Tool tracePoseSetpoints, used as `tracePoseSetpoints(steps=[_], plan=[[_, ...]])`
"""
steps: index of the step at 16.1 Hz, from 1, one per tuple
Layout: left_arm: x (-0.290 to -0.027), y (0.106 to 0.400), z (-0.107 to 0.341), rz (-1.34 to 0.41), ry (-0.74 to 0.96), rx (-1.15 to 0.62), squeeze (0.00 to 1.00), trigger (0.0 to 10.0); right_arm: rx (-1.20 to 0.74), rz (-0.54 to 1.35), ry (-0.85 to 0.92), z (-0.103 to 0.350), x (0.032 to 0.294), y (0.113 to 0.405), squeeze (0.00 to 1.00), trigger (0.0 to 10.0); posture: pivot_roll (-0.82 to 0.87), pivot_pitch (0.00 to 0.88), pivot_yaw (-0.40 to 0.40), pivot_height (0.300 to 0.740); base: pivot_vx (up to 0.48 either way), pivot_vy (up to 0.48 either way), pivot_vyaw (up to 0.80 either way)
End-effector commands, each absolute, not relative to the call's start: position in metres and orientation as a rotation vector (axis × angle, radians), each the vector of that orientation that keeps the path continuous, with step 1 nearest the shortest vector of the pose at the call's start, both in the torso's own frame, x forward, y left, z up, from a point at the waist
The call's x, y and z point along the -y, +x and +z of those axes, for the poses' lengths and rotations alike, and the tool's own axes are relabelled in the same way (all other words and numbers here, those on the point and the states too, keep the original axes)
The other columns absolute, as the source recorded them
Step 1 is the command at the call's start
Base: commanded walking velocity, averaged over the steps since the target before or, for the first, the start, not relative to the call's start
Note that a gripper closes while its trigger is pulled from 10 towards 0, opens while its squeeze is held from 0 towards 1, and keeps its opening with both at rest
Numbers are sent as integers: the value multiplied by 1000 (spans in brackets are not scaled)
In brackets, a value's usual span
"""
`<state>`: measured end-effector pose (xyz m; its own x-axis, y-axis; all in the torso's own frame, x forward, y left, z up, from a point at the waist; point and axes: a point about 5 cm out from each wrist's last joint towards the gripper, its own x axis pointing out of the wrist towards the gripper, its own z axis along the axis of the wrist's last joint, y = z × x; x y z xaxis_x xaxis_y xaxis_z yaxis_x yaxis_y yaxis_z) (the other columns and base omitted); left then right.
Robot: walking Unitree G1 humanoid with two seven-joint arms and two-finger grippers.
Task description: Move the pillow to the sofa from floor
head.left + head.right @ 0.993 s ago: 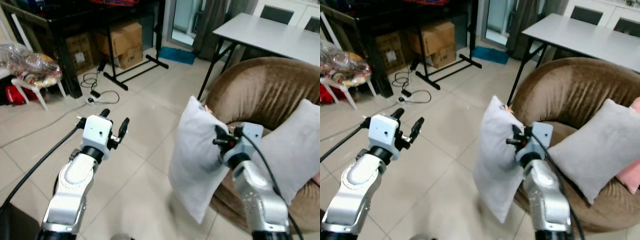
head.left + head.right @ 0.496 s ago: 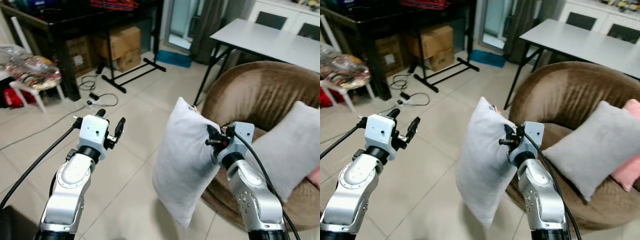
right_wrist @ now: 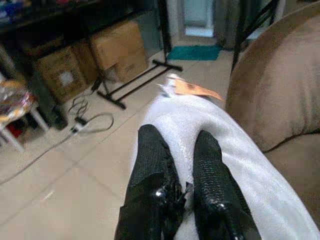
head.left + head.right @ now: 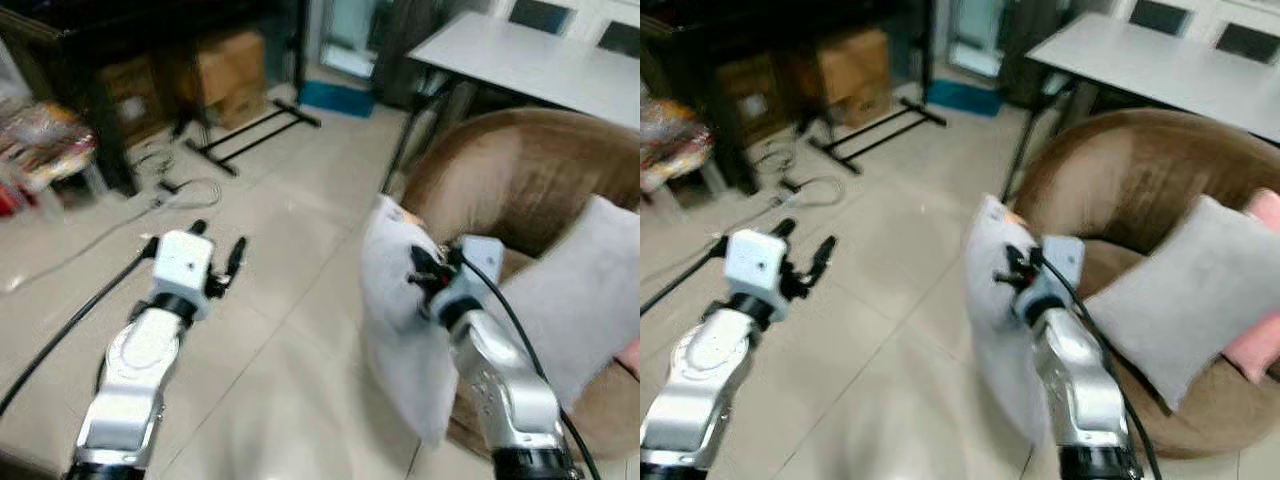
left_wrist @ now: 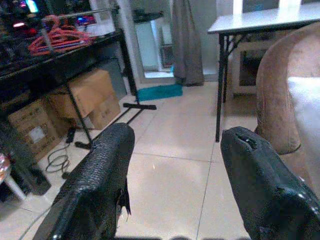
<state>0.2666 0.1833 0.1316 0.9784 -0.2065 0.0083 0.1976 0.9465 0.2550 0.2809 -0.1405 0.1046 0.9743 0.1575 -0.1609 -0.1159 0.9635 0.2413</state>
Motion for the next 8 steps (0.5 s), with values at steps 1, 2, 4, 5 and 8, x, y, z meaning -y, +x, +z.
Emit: tracePoseSetpoints(steps=[1, 2, 4, 5, 8], plan=[[-176, 269, 136, -234, 254, 51, 0, 10000, -121, 111, 222, 114, 150, 284, 0, 10000, 60, 0, -66, 740, 307, 0, -800], [-176, 269, 136, -236, 253, 52, 0, 10000, -121, 109, 223, 115, 150, 284, 0, 10000, 60, 0, -66, 740, 307, 0, -800], [-176, 269, 136, -239, 254, 52, 0, 10000, -119, 92, 221, 114, 152, 285, 0, 10000, 60, 0, -66, 740, 309, 0, -800], [-176, 269, 136, -240, 254, 52, 0, 10000, -121, 83, 220, 114, 153, 286, 0, 10000, 60, 0, -66, 740, 311, 0, -800], [-176, 269, 136, -246, 255, 51, 0, 10000, -122, 71, 223, 113, 155, 287, 0, 10000, 60, 0, -66, 740, 306, 0, -800]])
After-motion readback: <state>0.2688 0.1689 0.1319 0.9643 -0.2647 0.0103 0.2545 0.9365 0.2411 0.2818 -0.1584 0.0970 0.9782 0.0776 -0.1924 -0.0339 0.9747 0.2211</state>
